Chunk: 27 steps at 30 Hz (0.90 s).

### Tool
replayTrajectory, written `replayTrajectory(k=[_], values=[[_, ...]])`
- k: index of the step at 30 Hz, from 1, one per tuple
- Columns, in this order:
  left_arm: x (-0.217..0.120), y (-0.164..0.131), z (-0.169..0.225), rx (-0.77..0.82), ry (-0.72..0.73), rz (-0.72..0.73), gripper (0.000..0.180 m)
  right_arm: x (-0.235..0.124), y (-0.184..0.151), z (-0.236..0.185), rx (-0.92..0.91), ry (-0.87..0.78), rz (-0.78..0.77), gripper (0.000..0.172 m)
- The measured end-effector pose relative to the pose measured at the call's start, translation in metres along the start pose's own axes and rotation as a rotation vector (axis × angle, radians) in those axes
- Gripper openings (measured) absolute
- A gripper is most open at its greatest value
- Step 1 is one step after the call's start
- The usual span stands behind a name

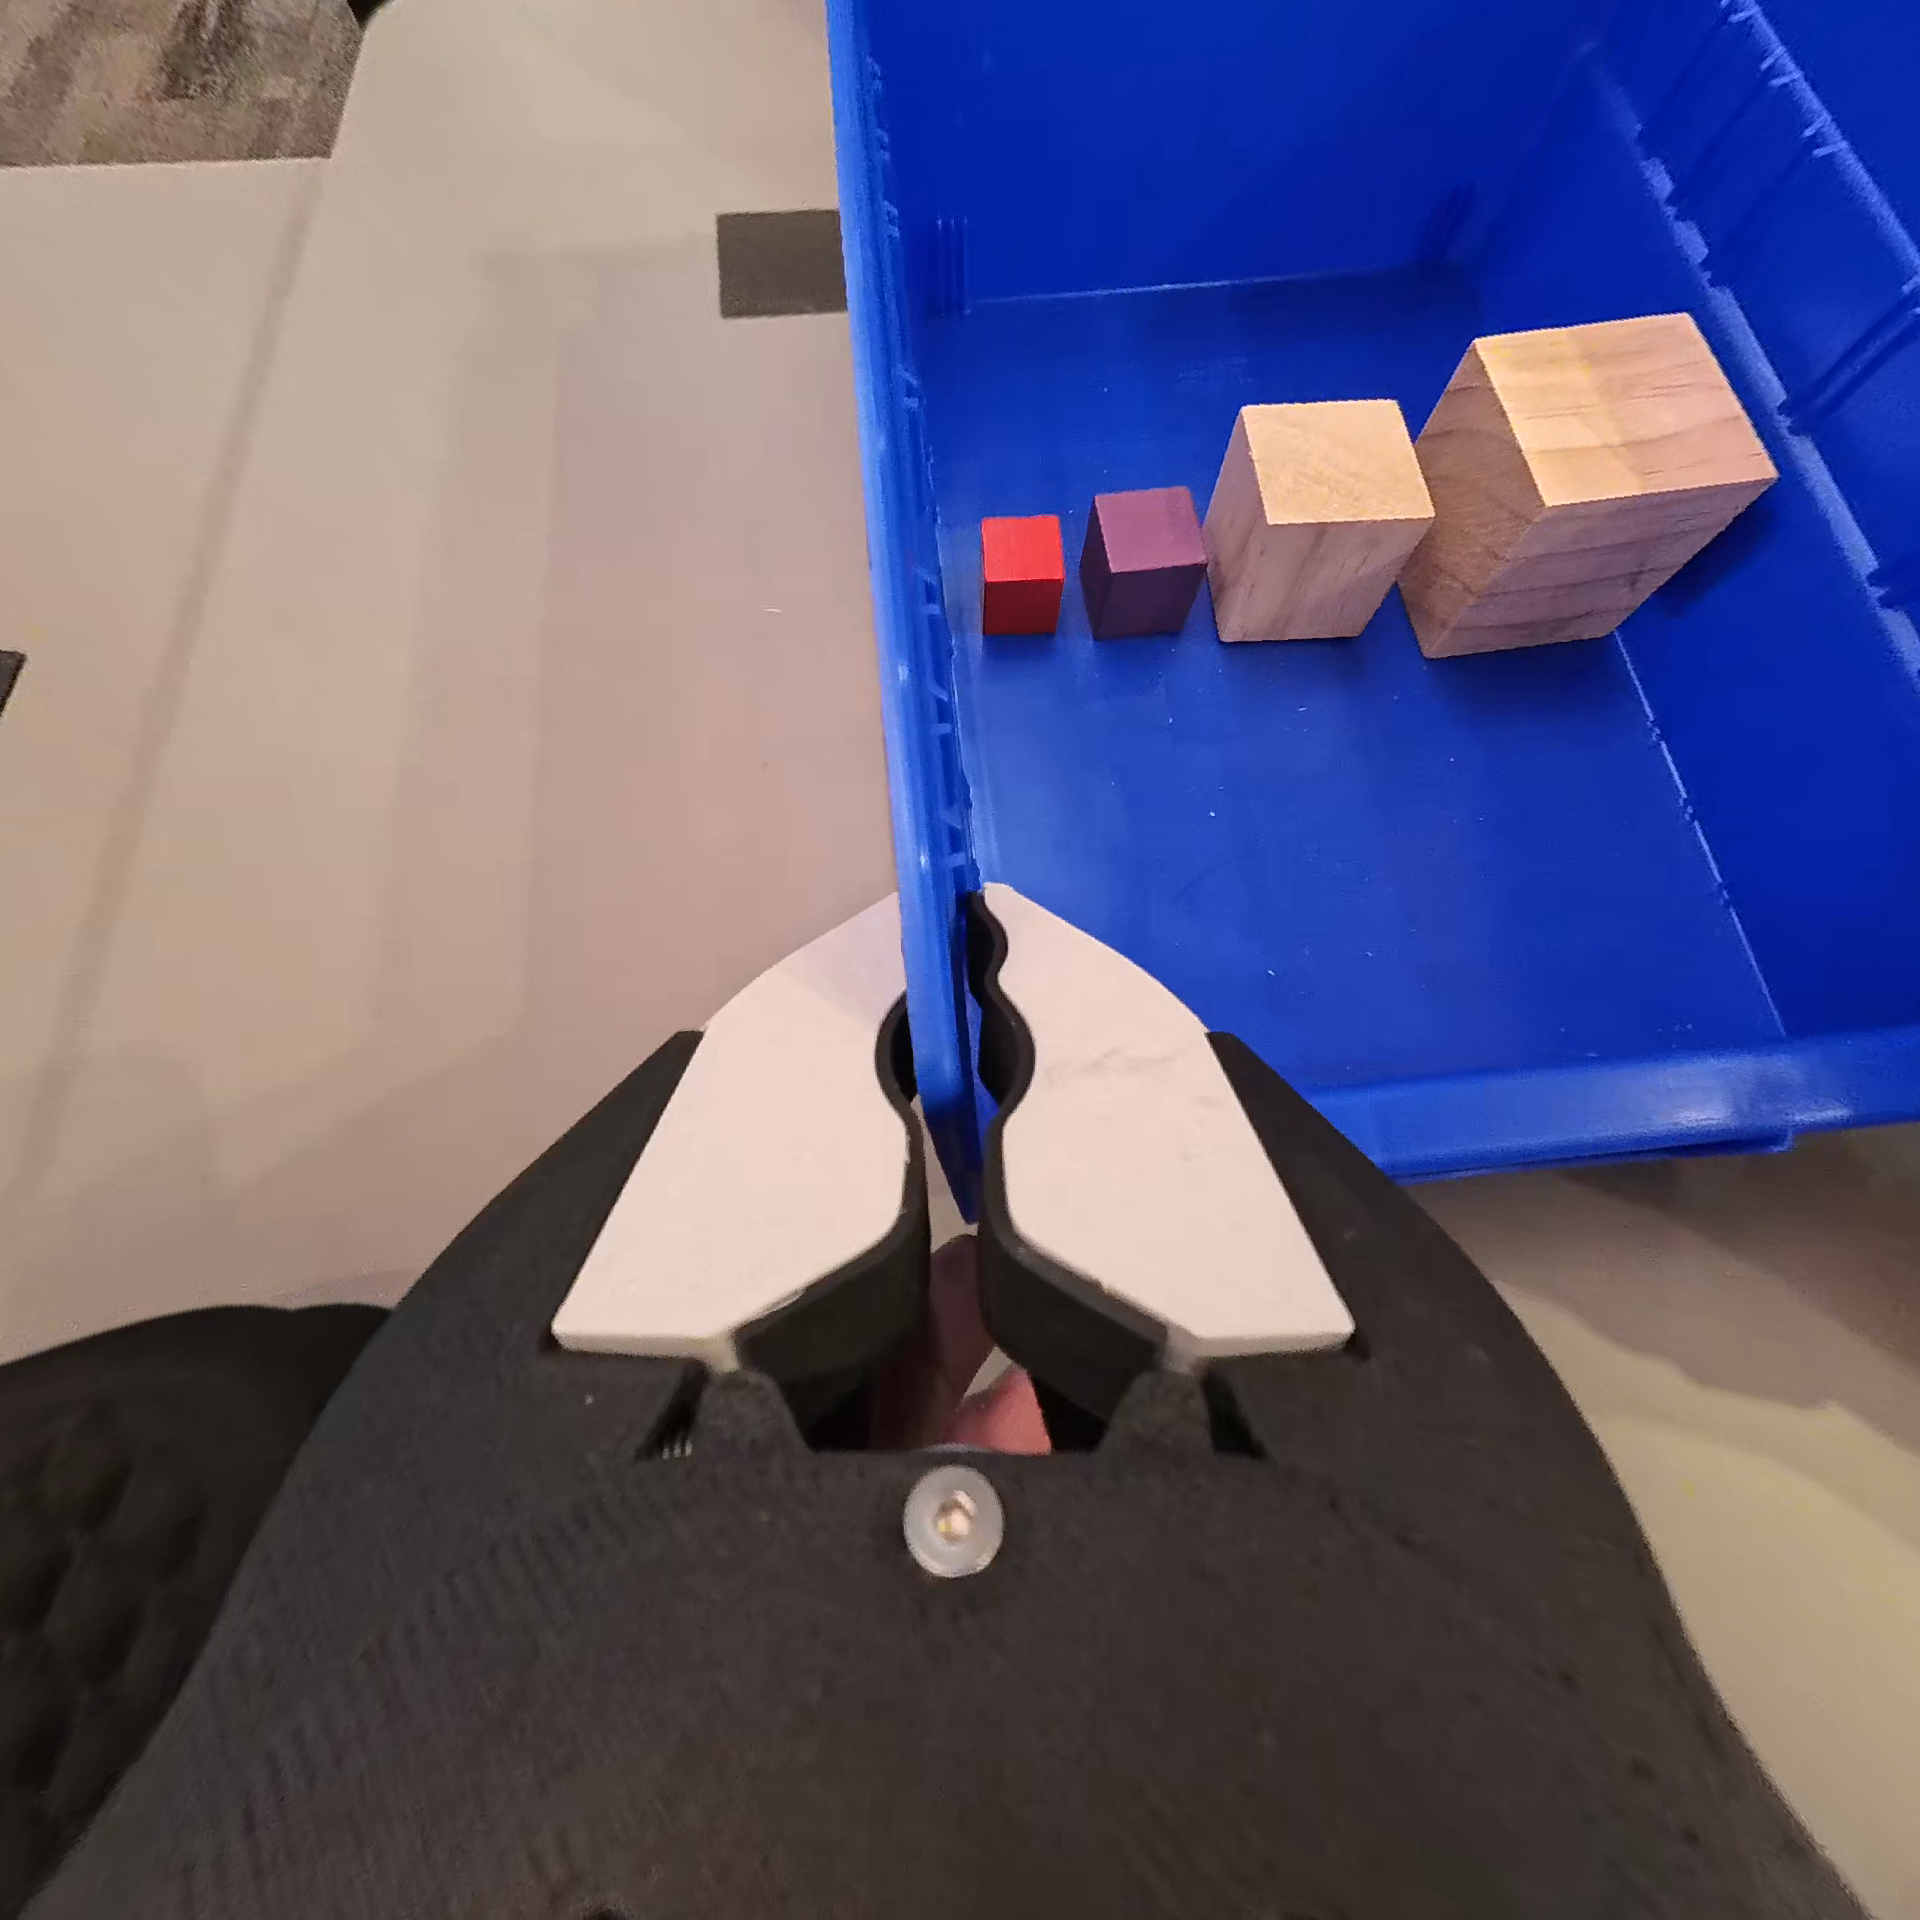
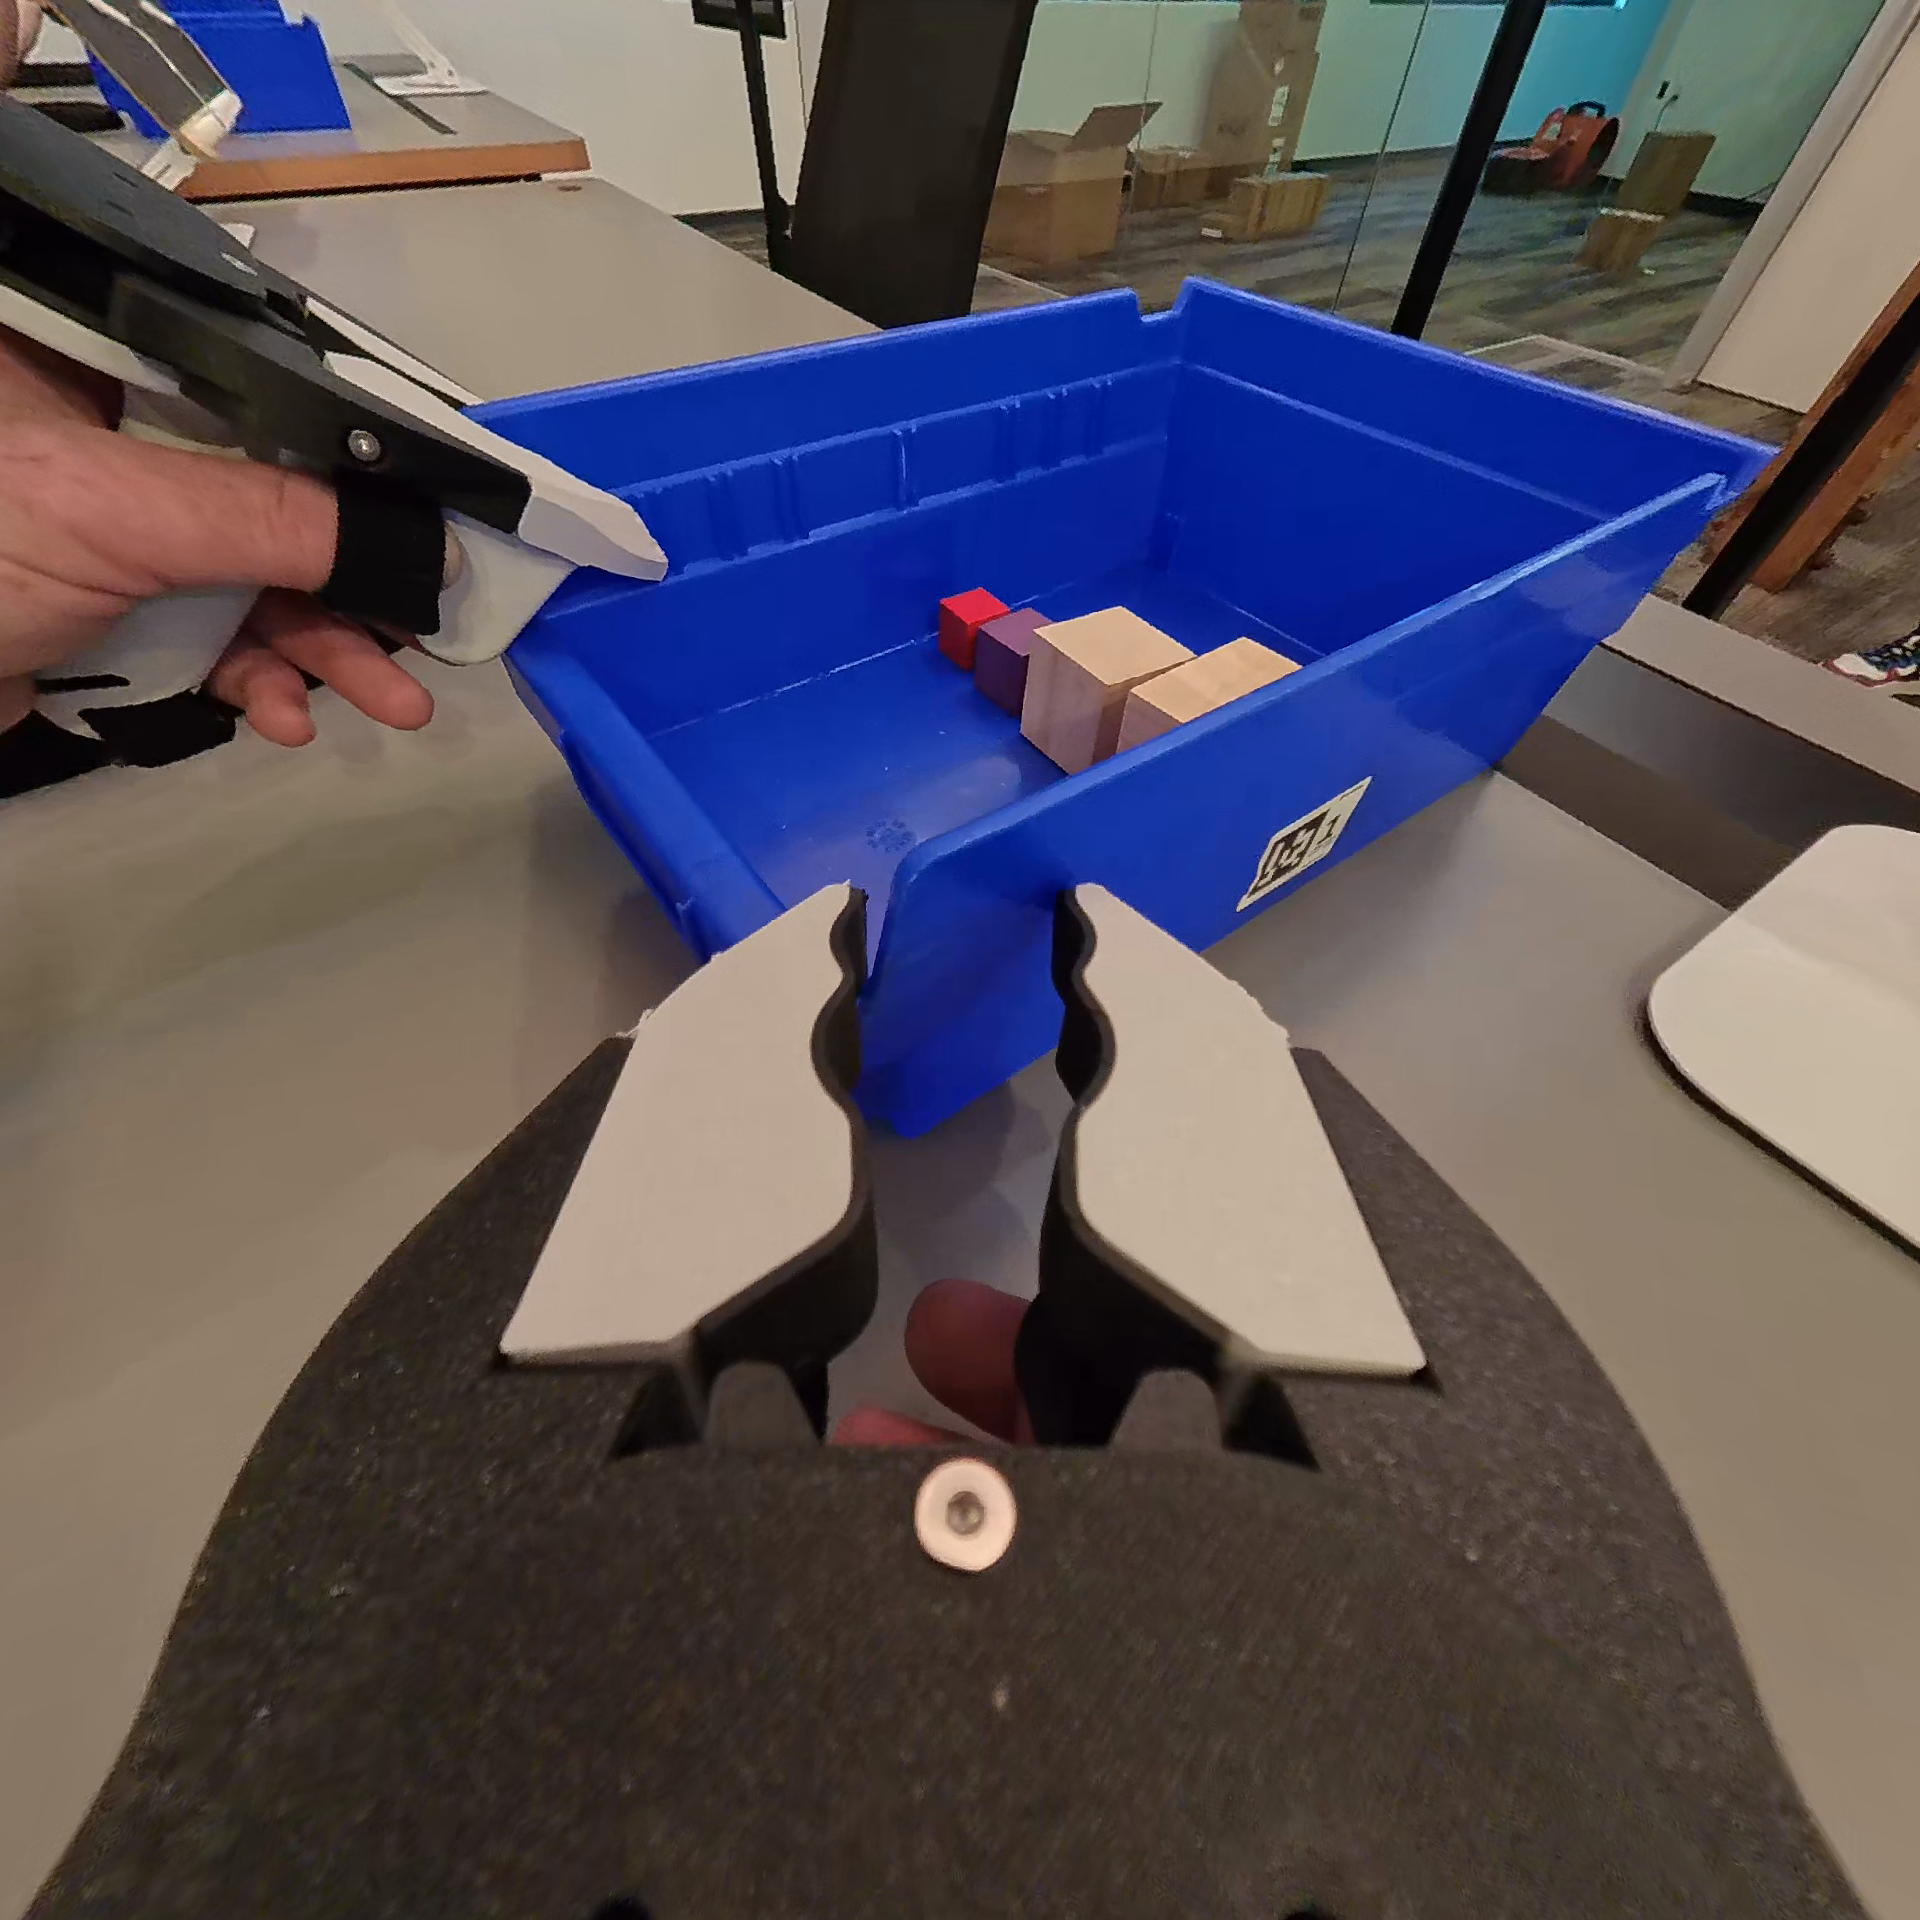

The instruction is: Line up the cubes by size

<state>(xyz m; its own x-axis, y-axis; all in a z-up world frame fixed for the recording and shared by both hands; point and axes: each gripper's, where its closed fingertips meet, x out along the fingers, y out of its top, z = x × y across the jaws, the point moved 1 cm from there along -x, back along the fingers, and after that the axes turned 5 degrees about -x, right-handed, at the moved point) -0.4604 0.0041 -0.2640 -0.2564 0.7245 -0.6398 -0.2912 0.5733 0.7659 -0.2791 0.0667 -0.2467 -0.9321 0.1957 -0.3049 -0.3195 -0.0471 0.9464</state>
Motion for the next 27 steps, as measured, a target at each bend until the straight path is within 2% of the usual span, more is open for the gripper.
replayTrajectory(k=[13,27], values=[[0.016,0.015,-0.018,-0.013,0.017,-0.011,0.004,0.022,0.007,0.001,0.008,-0.003,0.003,0.035],[0.021,0.019,-0.021,-0.036,0.014,-0.004,0.003,0.028,0.008,0.007,0.027,0.022,0.003,0.035]])
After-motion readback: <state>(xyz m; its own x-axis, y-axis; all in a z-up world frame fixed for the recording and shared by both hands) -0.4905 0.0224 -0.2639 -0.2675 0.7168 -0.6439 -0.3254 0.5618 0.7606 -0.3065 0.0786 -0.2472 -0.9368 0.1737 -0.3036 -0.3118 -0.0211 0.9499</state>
